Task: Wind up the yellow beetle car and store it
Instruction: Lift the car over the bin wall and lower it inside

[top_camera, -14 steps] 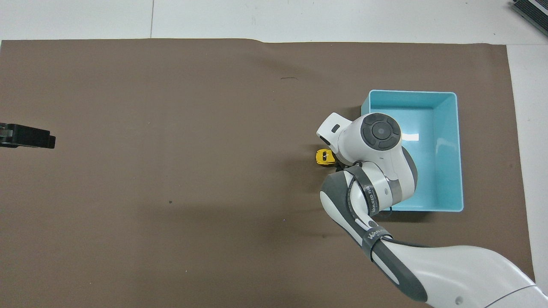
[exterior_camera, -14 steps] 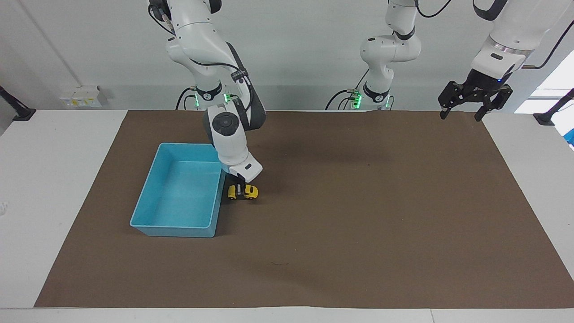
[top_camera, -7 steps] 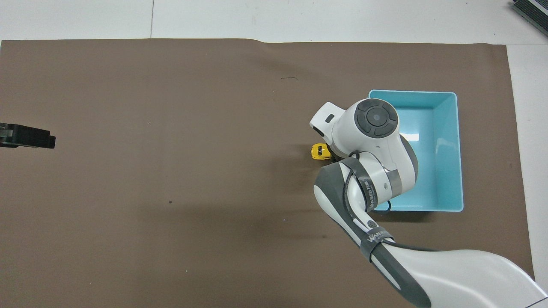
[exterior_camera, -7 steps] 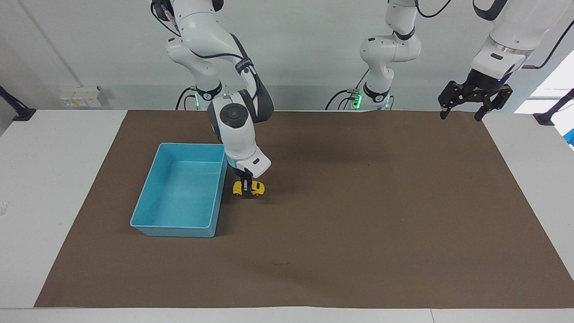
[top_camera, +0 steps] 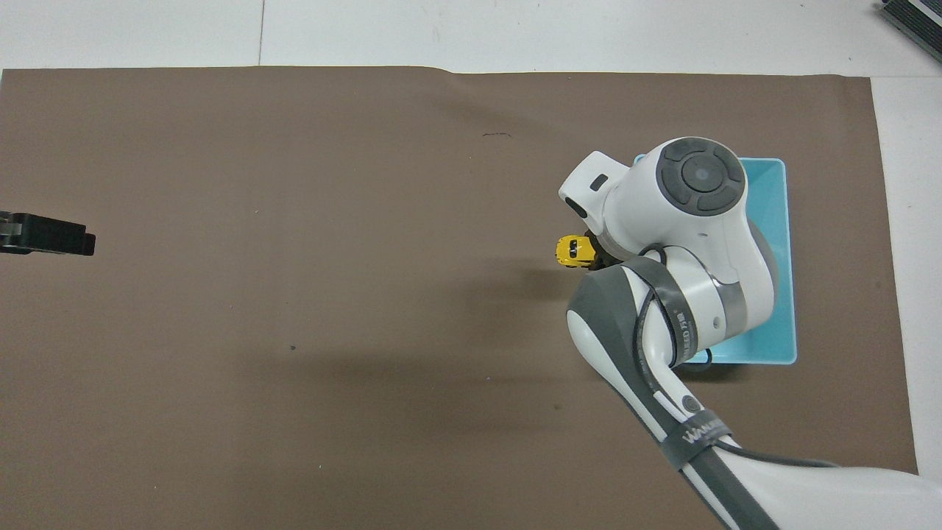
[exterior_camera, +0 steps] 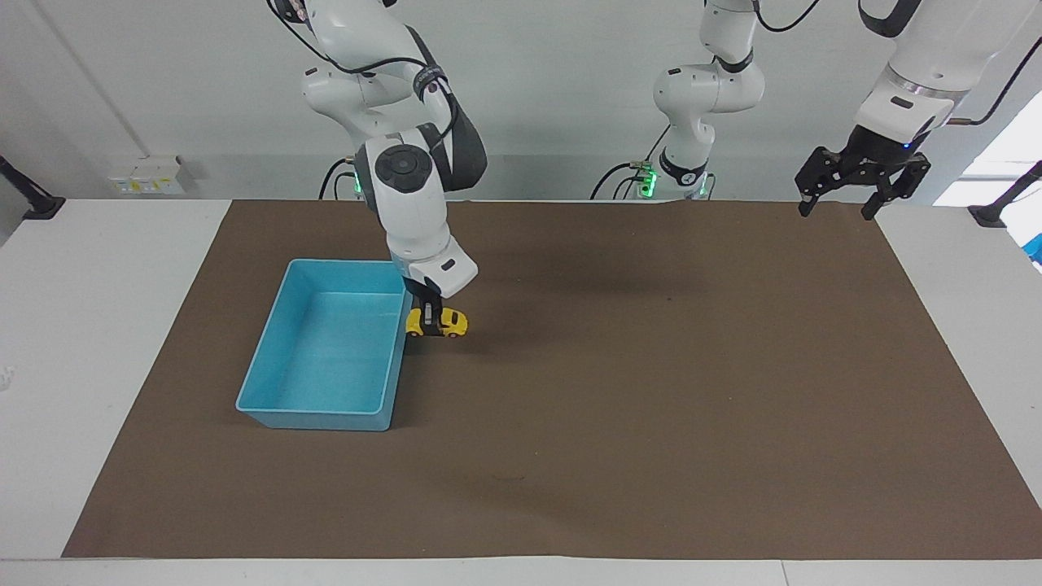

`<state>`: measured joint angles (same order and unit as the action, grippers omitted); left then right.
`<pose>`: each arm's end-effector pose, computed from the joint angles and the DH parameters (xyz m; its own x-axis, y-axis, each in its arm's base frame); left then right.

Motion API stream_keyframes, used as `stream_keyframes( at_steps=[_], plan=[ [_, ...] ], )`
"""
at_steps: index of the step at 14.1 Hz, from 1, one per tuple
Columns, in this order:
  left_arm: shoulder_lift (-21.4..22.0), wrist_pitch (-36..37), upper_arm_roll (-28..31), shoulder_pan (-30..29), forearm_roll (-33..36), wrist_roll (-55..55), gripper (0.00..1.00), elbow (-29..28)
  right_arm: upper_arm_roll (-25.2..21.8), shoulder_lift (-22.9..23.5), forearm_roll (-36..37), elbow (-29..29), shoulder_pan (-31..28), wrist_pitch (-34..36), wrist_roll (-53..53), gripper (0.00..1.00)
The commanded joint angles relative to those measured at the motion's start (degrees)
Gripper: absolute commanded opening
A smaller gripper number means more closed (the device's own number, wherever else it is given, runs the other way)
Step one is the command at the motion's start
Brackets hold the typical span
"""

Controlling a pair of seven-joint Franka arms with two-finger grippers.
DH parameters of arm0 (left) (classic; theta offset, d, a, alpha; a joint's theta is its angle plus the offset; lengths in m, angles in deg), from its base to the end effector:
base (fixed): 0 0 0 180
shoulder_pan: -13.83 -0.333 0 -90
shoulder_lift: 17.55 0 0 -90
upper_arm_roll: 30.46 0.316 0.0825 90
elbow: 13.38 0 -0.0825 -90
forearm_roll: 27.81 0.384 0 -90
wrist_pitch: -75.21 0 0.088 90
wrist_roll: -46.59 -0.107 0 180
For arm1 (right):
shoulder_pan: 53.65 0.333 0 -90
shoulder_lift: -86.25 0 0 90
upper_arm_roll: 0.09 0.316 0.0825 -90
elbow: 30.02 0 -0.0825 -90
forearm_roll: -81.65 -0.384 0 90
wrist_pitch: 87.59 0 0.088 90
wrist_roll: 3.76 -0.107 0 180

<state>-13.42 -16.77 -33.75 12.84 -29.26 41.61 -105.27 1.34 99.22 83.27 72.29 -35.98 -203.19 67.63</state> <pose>0.5351 -0.0254 0.6513 0.9892 -0.1259 0.0750 -0.1273 -0.9918 0.0147 0.5890 0.2012 0.4266 -0.0199 0.9997 -0.0171 0.9997 0.0201 0.0116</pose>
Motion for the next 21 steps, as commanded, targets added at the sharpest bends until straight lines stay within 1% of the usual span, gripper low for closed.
stream_keyframes(
  at_steps=[1,3,5,9,11,15,18,19,21],
  plan=[
    [0.6,0.9,-0.1,-0.4,-0.5,0.3,1.0,0.0,0.3,-1.8,0.9,0.3,-3.2,1.8,1.3,0.0],
    [0.6,0.9,-0.1,-0.4,-0.5,0.3,1.0,0.0,0.2,-2.4,0.9,0.3,-4.7,2.8,3.5,0.0],
    [0.6,0.9,-0.1,-0.4,-0.5,0.3,1.0,0.0,0.3,-2.6,0.8,0.4,-7.6,3.7,6.8,0.0],
    [0.6,0.9,-0.1,-0.4,-0.5,0.3,1.0,0.0,0.2,-2.7,0.8,1.2,-12.4,3.9,12.8,0.0],
    [0.6,0.9,-0.1,-0.5,-0.5,0.3,1.0,0.0,0.2,-3.6,0.8,3.1,-14.7,3.7,14.7,0.0],
    [0.6,0.9,-0.1,-0.5,-0.5,0.3,1.0,0.0,0.3,-5.7,0.3,7.6,-15.3,1.0,13.9,0.0],
    [0.6,0.9,-0.1,-0.5,-0.5,0.3,1.0,0.0,0.2,-7.1,0.4,10.8,-15.3,-2.9,14.6,0.0],
    [0.6,0.9,-0.1,-0.4,-0.5,0.3,1.0,0.0,0.2,-6.8,0.4,11.2,-15.5,-3.4,14.7,0.0],
    [0.6,0.9,-0.1,-0.4,-0.5,0.3,1.0,0.0,0.2,-6.8,0.4,14.1,-16.1,-6.6,15.0,0.0]
  ],
)
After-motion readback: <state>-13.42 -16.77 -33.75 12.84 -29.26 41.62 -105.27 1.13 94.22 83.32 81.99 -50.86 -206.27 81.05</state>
